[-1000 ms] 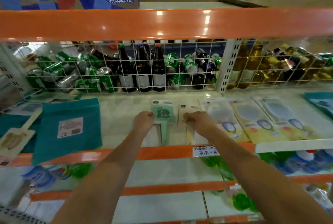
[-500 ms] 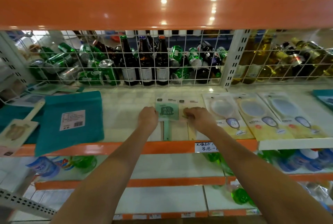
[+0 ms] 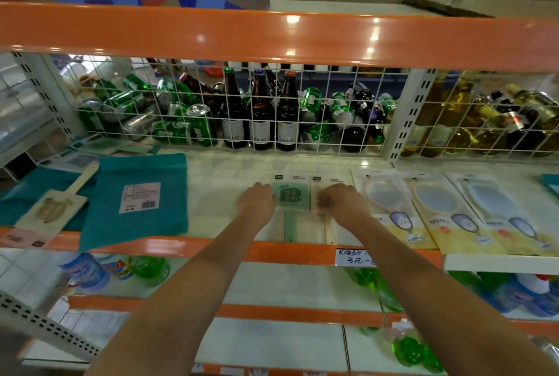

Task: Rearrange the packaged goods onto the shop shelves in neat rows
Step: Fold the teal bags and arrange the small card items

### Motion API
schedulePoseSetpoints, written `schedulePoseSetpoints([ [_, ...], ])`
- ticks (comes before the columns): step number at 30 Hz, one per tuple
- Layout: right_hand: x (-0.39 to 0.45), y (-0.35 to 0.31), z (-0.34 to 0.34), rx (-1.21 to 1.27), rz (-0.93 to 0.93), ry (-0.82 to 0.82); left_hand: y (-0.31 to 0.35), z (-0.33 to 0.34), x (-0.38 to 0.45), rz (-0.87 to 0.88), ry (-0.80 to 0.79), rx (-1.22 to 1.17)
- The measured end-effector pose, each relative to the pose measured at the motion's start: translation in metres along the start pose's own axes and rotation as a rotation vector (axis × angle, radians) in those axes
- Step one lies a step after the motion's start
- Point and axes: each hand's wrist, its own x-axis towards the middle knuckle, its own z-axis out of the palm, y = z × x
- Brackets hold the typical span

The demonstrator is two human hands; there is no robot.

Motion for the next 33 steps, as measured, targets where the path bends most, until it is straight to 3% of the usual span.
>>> schedulePoseSetpoints([
  [8, 0.019, -0.056, 0.0, -0.008, -0.145, 0.034, -0.048, -0.027, -0.018, 0.081, 0.126, 0.261],
  [33, 0.054, -0.405, 0.062, -0.028, -0.613, -0.007, -0.358, -0.095, -0.092, -0.333, 0.282, 0.126],
])
